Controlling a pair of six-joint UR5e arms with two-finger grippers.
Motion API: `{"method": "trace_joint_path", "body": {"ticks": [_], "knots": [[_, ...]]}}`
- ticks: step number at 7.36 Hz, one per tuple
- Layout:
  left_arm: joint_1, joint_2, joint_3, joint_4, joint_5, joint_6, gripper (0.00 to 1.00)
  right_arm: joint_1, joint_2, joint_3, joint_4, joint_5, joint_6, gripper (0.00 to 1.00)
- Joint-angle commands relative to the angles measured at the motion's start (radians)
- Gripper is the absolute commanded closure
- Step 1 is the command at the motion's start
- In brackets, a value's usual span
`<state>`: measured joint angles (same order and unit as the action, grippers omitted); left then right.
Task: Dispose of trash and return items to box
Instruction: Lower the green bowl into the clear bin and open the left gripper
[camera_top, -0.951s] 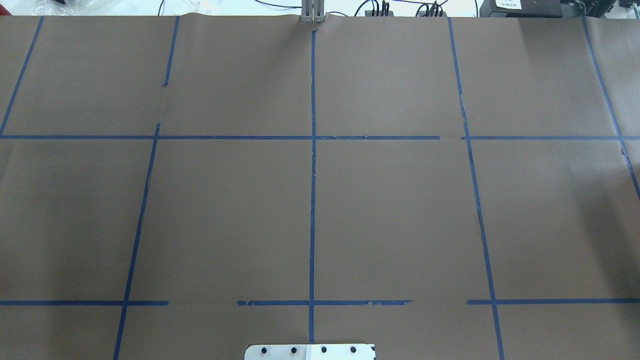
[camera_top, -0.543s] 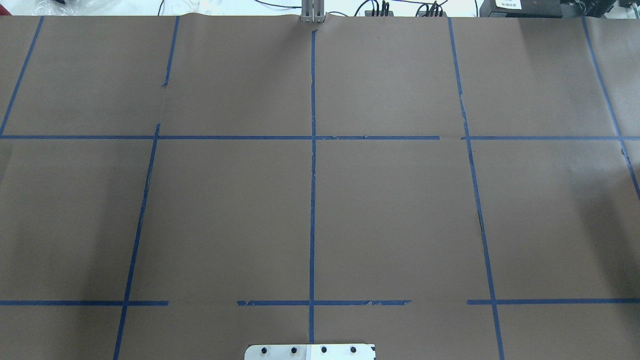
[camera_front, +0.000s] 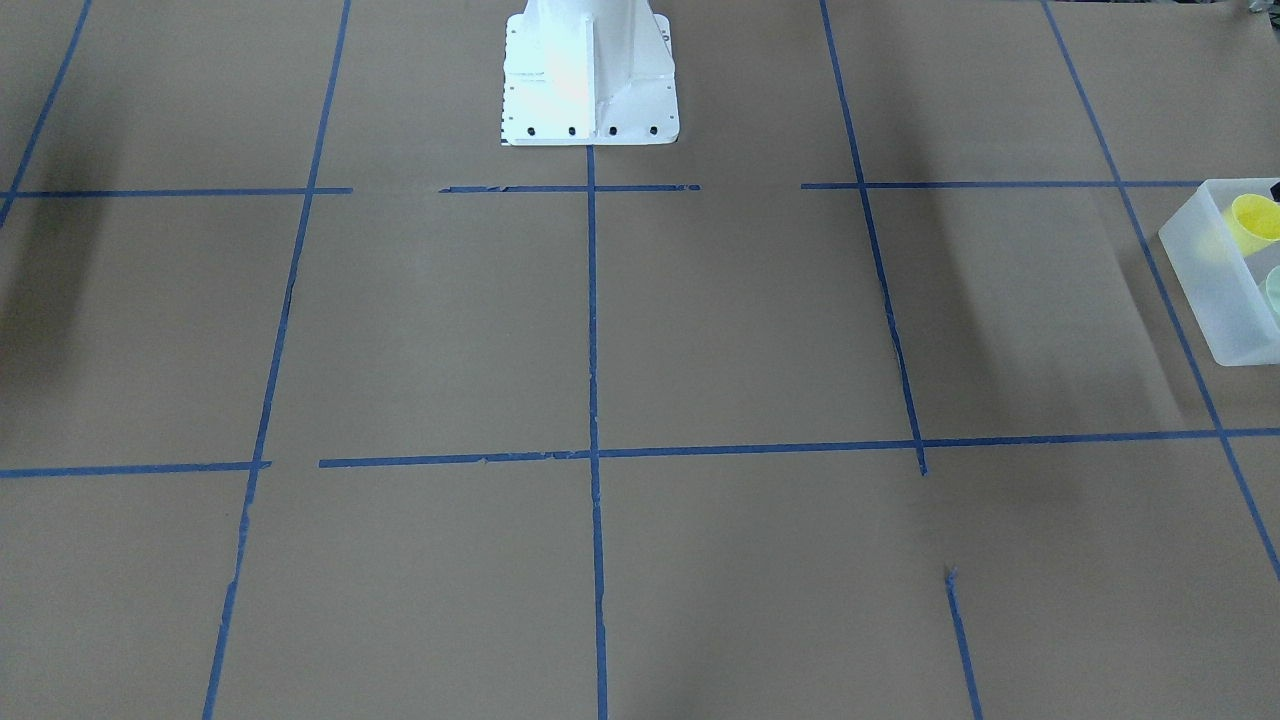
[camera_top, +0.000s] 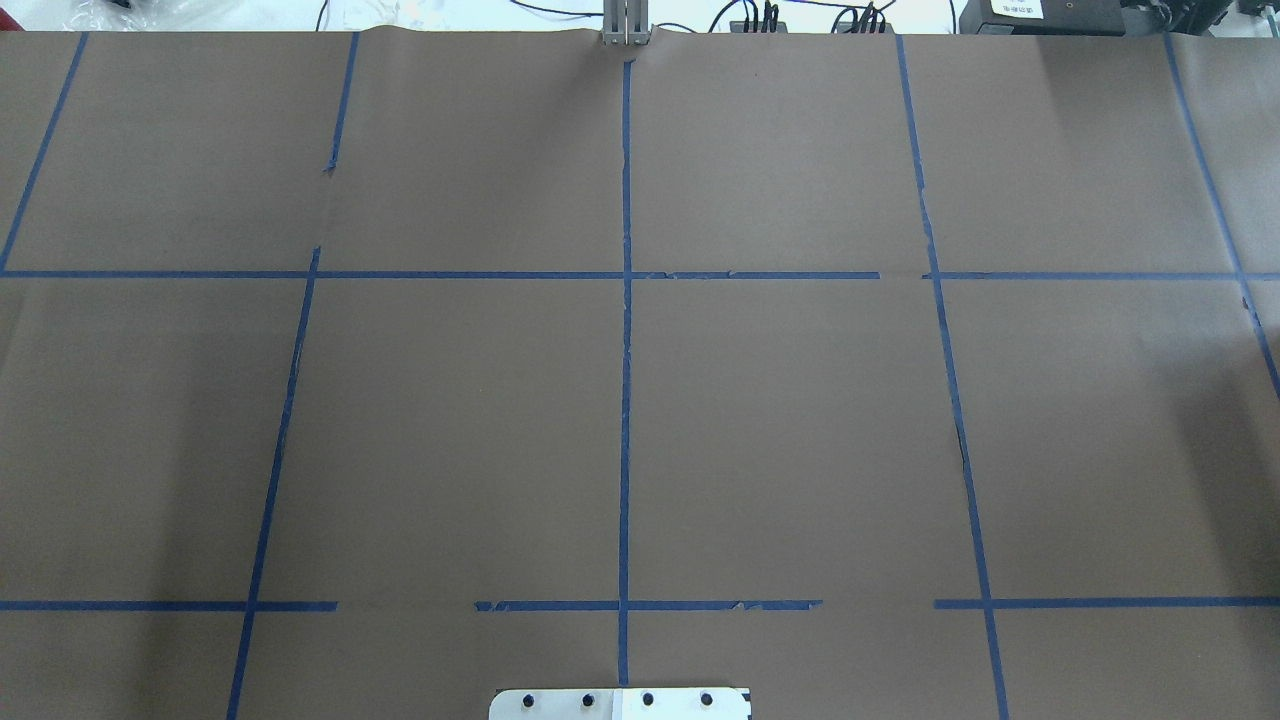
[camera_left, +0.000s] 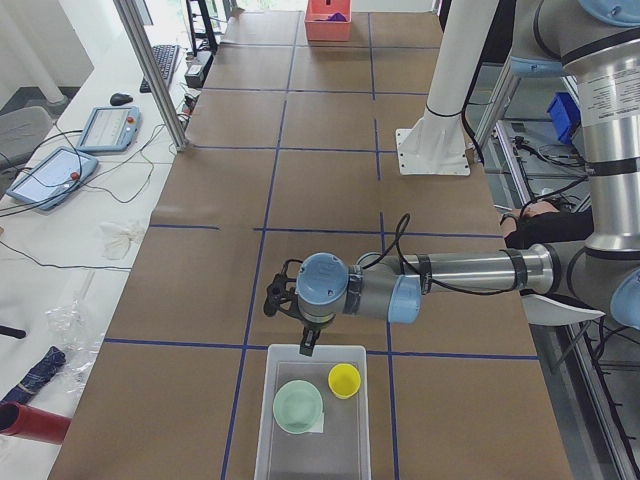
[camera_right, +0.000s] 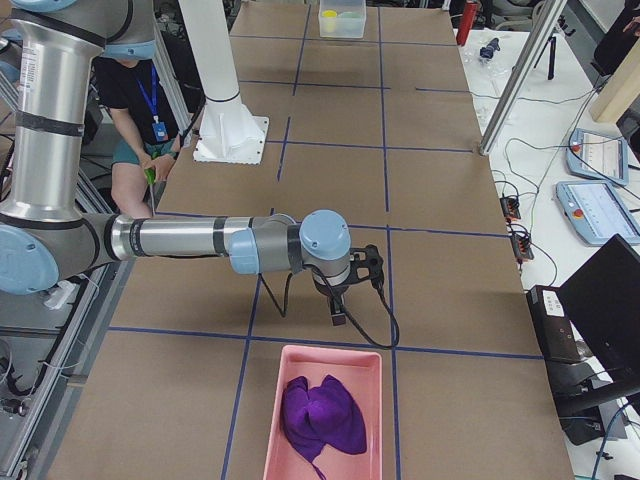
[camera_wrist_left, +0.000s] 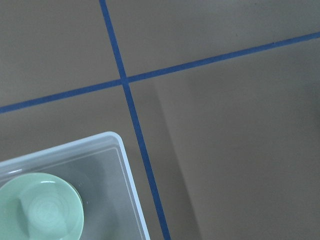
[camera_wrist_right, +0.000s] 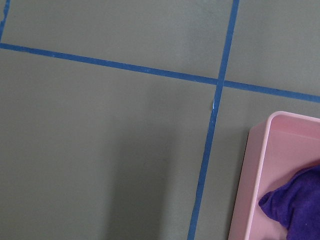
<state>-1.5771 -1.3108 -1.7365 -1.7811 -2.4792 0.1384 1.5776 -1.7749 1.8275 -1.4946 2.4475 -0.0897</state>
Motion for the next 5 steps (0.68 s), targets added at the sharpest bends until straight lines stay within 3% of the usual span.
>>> {"method": "trace_joint_path", "body": {"ticks": [1, 2, 5], "knots": [[0.002, 0.013, 0.001, 0.029, 0.201, -0.006, 0.00, -0.028, 0.003, -0.005, -0.006, -0.052, -0.007, 0.00], [-0.004, 0.002, -0.027, 0.111, 0.224, -0.006, 0.00, -0.040, 0.008, -0.007, -0.009, -0.059, 0.001, 0.00], [-0.004, -0.013, -0.054, 0.114, 0.221, 0.003, 0.00, -0.060, 0.006, -0.007, -0.007, -0.079, -0.002, 0.00]]}}
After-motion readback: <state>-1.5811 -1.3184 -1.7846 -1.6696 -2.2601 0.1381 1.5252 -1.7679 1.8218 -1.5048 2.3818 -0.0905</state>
